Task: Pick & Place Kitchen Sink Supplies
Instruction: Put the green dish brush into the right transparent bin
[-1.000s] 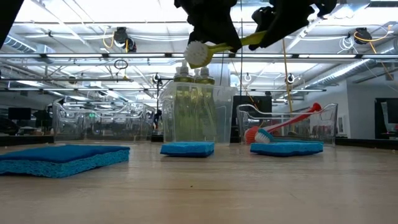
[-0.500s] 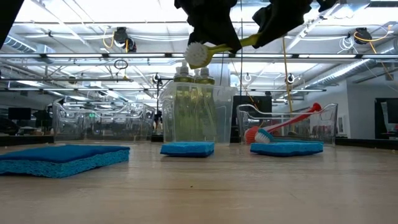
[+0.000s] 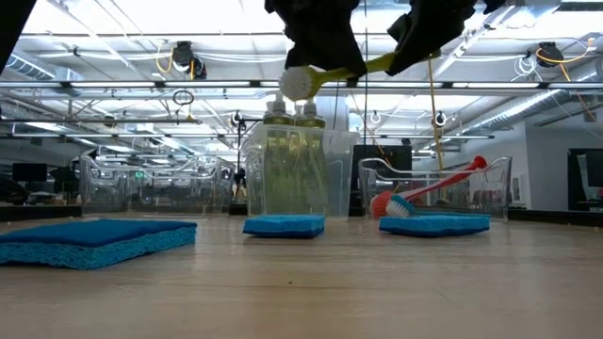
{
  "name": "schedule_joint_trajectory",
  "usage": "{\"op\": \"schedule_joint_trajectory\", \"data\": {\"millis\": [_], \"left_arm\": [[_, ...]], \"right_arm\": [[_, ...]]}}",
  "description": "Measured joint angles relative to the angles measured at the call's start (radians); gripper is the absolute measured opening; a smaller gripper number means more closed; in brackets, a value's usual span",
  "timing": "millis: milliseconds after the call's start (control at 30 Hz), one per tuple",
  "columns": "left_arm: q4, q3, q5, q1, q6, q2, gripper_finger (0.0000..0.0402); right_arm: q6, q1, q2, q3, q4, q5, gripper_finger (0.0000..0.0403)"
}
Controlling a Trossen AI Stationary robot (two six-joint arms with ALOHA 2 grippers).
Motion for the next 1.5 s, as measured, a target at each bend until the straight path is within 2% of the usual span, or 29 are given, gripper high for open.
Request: {"op": "schedule_joint_trajectory", "data": {"millis": [400,667,767,967,1100,1300,1500], "left_arm": [[-0.005,-0.002,-0.048,-0.002,0.0,-0.021,0.024],[-0.054,-0.002,-0.167,0.007,0.012,-0.117,0.0307],[-0.116,-0.001,-0.205,0.005,0.02,-0.158,0.0321],[-0.24,-0.001,-0.21,0.005,0.042,-0.224,0.0335],[-0.315,-0.001,-0.241,0.004,0.029,-0.247,0.0336],[-0.32,-0.002,-0.299,0.003,0.017,-0.264,0.0327],[-0.284,-0.016,-0.308,-0.001,0.053,-0.301,0.0316]], "right_arm": [[0.044,-0.015,0.0,0.0,-0.108,0.07,0.0009],[0.06,-0.03,-0.004,0.0,-0.243,0.105,0.0009],[0.064,-0.047,-0.017,-0.001,-0.288,0.114,0.0009],[0.082,-0.082,-0.083,-0.001,-0.347,0.172,0.0009],[0.091,-0.116,-0.152,-0.001,-0.383,0.249,0.0009],[0.079,-0.208,-0.248,0.0,-0.424,0.343,0.0009],[0.018,-0.325,-0.28,-0.004,-0.467,0.362,0.0009]]}}
